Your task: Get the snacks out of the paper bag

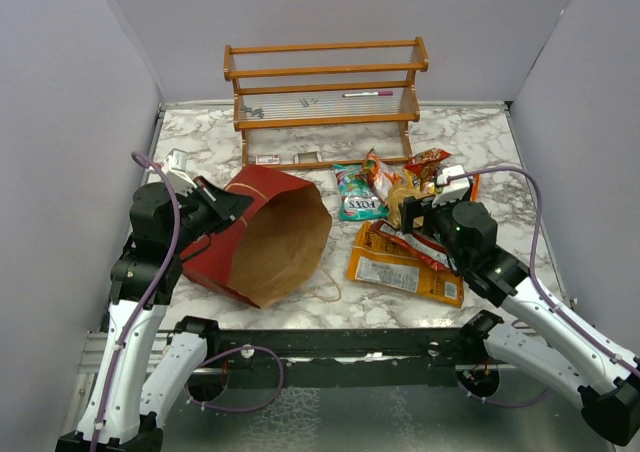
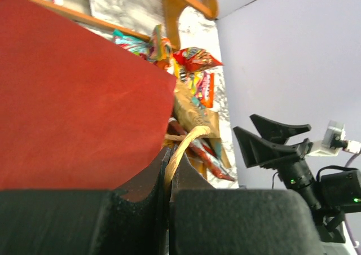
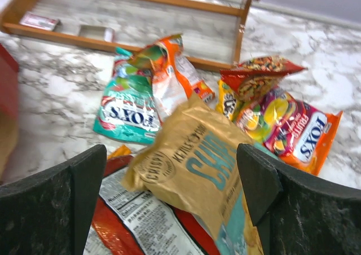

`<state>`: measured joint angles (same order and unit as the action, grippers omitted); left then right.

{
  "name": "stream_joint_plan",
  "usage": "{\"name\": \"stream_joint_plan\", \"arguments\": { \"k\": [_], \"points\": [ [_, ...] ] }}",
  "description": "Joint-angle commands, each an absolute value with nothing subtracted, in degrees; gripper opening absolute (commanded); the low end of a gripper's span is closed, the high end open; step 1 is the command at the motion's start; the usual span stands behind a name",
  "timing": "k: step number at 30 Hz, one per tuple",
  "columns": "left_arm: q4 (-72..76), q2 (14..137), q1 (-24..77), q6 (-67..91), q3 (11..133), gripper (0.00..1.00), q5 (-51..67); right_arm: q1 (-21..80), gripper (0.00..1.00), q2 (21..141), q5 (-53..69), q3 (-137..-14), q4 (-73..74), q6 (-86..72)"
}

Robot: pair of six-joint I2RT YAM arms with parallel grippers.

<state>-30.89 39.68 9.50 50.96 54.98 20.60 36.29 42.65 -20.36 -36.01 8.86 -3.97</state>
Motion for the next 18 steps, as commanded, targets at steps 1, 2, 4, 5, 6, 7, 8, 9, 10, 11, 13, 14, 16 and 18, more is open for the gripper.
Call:
{"name": "stream_joint_plan", "arguments": {
  "k": [1,2,4,5,6,7,8,9,10,11,13,14,16,18],
  "points": [
    [-22.62,43.39,9.4,54.68,58.9,0.0,25.66,36.16,0.99,41.71,-14.06,-38.61,12.47,-2.2],
    [-21.97,44.37,9.38,54.8,59.84,0.0,25.98,36.14,0.99,41.55,-13.88,-38.84,12.78,-2.2],
    [-19.86,46.4,9.4,55.36,61.53,0.0,26.98,36.15,0.99,41.04,-13.78,-39.17,13.4,-2.11],
    [-18.98,47.32,9.4,55.59,62.44,0.0,27.18,36.18,0.99,40.69,-13.92,-39.21,13.44,-2.11],
    [-18.12,48.35,9.4,55.76,63.31,0.0,27.46,36.17,0.99,40.45,-14.15,-39.27,13.4,-2.15],
    [-17.32,49.3,9.4,55.95,64.21,0.0,27.81,36.2,0.99,39.93,-14.57,-39.35,13.36,-2.37],
    [-16.64,50.44,9.38,56.11,65.32,0.0,28.15,36.18,0.99,39.48,-15.05,-39.35,13.33,-2.72],
    [-15.68,51.5,9.36,56.51,66.46,0.0,28.6,36.17,0.99,39.08,-15.6,-39.35,13.21,-3.03],
    [-14.24,52.72,9.4,57.37,67.57,0.0,29.27,36.14,0.99,38.7,-16.23,-39.37,13.11,-3.44],
    [-12.05,53.88,9.38,58.55,68.41,0.0,30.52,36.13,0.99,38.32,-16.95,-39.37,13.16,-4.11],
    [-8.19,55.86,9.36,61.19,70.26,0.0,32.59,36.13,0.99,37.76,-17.88,-39.5,13.35,-4.72],
    [-7.25,56.71,9.39,61.49,71.2,0.0,33.1,36.16,0.99,37.59,-18.03,-39.52,13.34,-4.81],
    [-7.42,57.25,9.4,60.72,72.52,0.0,33.13,36.18,0.99,37.27,-18.0,-39.53,13.64,-4.75],
    [-9.8,56.13,9.36,58.41,71.73,0.0,31.72,36.17,0.99,37.13,-17.87,-39.56,14.03,-4.66]
  ]
}}
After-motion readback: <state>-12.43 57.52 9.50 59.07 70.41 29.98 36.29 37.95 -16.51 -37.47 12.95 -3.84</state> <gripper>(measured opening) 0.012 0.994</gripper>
